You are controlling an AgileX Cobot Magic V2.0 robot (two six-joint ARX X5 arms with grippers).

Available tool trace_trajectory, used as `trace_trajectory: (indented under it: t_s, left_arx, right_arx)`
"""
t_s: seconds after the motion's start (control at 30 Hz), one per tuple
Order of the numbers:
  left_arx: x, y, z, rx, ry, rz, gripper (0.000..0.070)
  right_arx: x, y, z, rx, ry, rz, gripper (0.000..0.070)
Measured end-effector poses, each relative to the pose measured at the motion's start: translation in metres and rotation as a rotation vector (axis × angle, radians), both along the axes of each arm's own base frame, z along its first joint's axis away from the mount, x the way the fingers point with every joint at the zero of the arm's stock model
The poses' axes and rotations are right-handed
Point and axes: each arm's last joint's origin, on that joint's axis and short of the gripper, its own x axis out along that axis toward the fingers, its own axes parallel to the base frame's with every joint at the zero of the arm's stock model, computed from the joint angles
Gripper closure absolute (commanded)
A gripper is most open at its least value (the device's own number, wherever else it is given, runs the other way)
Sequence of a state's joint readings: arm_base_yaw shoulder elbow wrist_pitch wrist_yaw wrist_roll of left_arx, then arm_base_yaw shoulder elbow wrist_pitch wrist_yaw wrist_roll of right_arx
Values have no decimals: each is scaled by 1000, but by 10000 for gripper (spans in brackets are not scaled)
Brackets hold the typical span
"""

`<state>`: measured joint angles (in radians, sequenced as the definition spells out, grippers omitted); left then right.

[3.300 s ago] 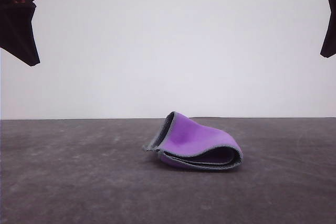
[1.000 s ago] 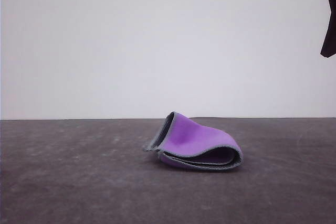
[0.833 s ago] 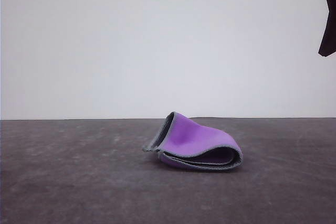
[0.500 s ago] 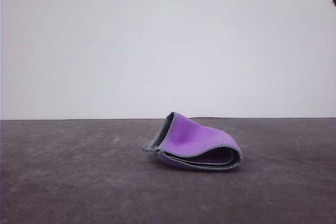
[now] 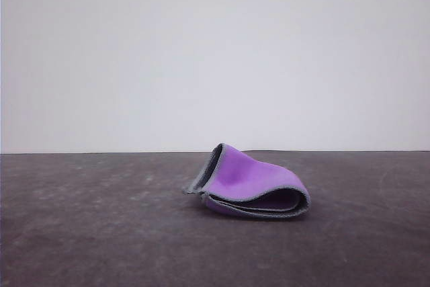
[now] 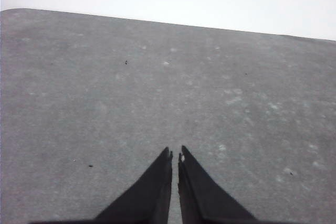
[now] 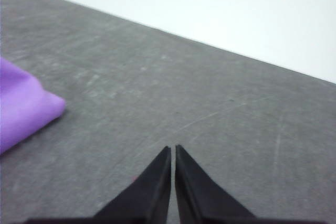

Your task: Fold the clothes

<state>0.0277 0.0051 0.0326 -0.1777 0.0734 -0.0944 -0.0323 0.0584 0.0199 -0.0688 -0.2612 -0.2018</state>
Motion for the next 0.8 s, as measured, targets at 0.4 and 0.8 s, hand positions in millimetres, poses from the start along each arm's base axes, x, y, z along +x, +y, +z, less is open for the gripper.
trace_trajectory:
  t_s: [0.4,0.8]
  left_arx:
    - [0,0,0,0,1,0,694]
    - [0,0,0,0,1,0,694]
  right_arx:
    - [-3,-5,-6,31,54,-134,693]
    - [-3,-1,-7,77,63,-167,693]
